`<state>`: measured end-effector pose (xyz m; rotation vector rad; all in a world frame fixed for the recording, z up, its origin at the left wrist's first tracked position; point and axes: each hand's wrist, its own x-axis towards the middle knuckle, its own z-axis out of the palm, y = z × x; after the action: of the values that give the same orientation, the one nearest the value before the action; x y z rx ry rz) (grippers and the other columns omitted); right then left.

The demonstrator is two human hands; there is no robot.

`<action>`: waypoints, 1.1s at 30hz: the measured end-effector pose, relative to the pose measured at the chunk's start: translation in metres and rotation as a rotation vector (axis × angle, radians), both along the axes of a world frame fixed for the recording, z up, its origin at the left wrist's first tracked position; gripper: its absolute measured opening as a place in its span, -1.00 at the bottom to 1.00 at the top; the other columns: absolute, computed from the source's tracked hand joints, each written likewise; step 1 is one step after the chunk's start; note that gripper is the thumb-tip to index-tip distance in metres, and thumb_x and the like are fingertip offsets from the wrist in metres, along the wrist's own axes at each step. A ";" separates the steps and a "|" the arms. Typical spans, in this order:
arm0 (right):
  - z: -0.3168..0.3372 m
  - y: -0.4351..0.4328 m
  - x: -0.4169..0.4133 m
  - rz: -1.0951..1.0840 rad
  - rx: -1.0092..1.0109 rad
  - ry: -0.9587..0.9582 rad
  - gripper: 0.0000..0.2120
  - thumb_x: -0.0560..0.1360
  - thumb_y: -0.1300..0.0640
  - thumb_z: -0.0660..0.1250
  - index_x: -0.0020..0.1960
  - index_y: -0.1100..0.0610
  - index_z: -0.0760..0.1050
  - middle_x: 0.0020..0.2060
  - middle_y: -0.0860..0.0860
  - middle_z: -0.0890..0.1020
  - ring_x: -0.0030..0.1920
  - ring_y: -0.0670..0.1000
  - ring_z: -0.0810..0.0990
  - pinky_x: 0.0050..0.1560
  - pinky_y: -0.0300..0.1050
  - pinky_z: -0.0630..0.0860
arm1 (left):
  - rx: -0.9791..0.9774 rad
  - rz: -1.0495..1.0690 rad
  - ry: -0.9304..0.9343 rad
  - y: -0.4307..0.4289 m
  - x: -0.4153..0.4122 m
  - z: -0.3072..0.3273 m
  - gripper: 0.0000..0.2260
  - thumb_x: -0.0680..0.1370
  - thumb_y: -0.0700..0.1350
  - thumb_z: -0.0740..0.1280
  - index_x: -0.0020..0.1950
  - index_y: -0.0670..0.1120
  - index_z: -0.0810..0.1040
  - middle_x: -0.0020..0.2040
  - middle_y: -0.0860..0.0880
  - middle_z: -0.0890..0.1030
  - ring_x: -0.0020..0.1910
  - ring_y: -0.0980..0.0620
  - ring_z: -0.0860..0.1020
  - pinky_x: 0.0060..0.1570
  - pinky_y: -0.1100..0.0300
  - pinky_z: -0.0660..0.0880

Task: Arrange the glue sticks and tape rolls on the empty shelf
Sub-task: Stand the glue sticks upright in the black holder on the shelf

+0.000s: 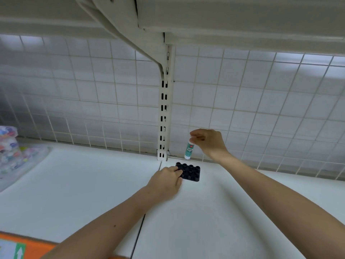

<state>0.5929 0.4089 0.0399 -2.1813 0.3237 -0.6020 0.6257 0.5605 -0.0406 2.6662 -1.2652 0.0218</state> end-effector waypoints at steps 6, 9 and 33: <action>-0.008 0.013 0.019 0.079 -0.067 0.088 -0.75 0.46 0.23 0.34 0.13 0.21 0.56 0.09 0.07 0.62 0.05 -0.08 0.56 0.03 -0.39 0.36 | 0.073 0.073 -0.134 -0.004 -0.015 -0.001 -0.67 0.62 -0.06 -0.02 0.30 -0.15 0.34 0.27 -0.11 0.42 0.21 -0.10 0.38 0.12 0.07 0.36; -0.013 0.016 0.027 0.121 -0.073 0.126 -0.74 0.46 0.23 0.33 0.15 0.21 0.55 0.12 0.07 0.61 0.09 -0.07 0.55 0.07 -0.37 0.35 | 0.092 0.093 -0.140 -0.007 -0.016 -0.001 -0.68 0.62 -0.06 -0.01 0.25 -0.18 0.36 0.22 -0.13 0.45 0.19 -0.11 0.41 0.09 0.05 0.36; -0.012 0.018 0.030 0.102 -0.276 0.243 -0.73 0.50 0.20 0.28 0.18 0.23 0.52 0.16 0.10 0.58 0.15 0.01 0.53 0.10 -0.30 0.35 | 0.163 0.023 -0.152 -0.002 -0.013 0.002 -0.61 0.61 -0.03 -0.01 0.40 -0.17 0.24 0.29 -0.15 0.40 0.25 -0.12 0.38 0.15 0.04 0.34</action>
<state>0.6230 0.4265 0.0277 -2.5274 0.2664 -0.3397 0.6122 0.5589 -0.0390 2.8659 -1.3335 0.1334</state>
